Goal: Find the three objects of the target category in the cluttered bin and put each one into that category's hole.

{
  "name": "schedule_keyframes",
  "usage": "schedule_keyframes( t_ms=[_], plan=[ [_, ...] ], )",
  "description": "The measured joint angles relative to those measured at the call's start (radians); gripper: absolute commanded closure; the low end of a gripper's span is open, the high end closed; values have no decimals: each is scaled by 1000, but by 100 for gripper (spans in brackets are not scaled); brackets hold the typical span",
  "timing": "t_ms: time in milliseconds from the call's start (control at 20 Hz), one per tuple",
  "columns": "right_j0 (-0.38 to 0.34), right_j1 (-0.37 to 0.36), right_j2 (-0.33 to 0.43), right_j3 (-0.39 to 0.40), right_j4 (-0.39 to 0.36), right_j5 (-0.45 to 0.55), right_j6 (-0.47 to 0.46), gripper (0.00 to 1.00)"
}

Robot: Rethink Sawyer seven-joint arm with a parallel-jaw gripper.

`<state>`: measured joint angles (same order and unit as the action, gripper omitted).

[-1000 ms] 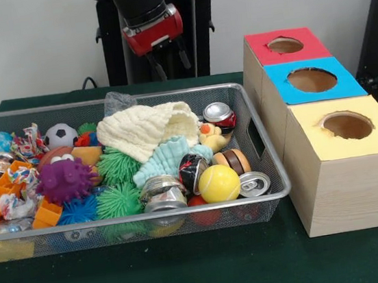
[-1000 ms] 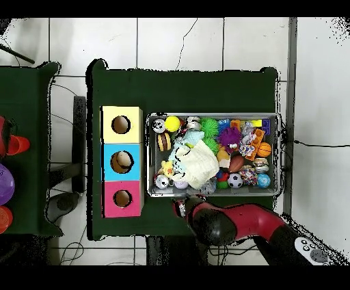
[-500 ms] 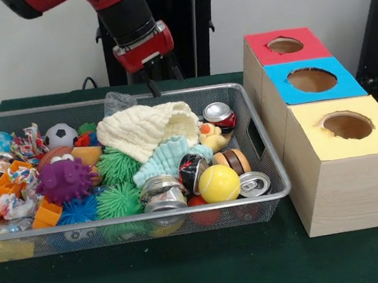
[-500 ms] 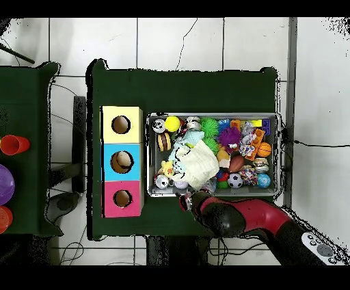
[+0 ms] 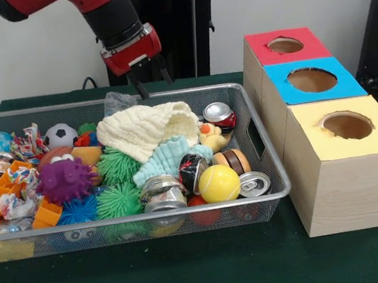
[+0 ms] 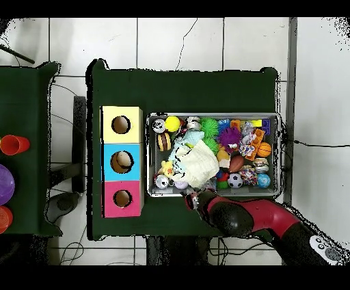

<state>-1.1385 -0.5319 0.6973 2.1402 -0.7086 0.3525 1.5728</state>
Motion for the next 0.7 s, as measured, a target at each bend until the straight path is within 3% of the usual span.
schedule_keyframes(
  t_ms=[700],
  plan=[
    [30, -33, 3, 2, -56, 0, 0, 0]
  ],
)
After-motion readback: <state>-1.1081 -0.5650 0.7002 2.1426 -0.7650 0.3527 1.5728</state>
